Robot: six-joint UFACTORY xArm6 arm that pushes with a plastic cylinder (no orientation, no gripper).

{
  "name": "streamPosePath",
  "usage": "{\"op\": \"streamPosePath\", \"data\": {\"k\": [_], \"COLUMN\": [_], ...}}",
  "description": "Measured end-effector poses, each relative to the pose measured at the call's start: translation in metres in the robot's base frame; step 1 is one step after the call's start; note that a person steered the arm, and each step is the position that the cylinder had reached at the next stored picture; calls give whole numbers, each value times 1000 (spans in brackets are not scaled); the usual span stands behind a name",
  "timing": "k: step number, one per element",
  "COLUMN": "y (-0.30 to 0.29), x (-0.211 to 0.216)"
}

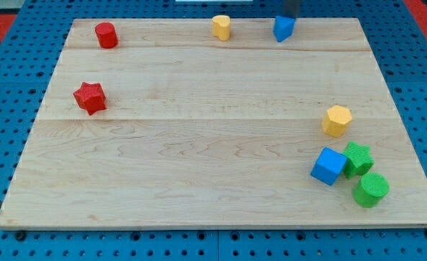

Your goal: Move blue triangle and yellow hexagon above blue cube and green star

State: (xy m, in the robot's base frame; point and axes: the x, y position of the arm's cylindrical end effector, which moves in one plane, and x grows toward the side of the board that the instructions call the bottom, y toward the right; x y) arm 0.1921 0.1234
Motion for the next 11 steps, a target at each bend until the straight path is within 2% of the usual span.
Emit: {"op": "streamPosePath", "data": {"k": [1,3,4,5,6,7,8,9,10,11], "y": [-6,63,52,15,8,11,12,30,64,70], "x": [27,132,182,223,241,277,265,223,223,263]}}
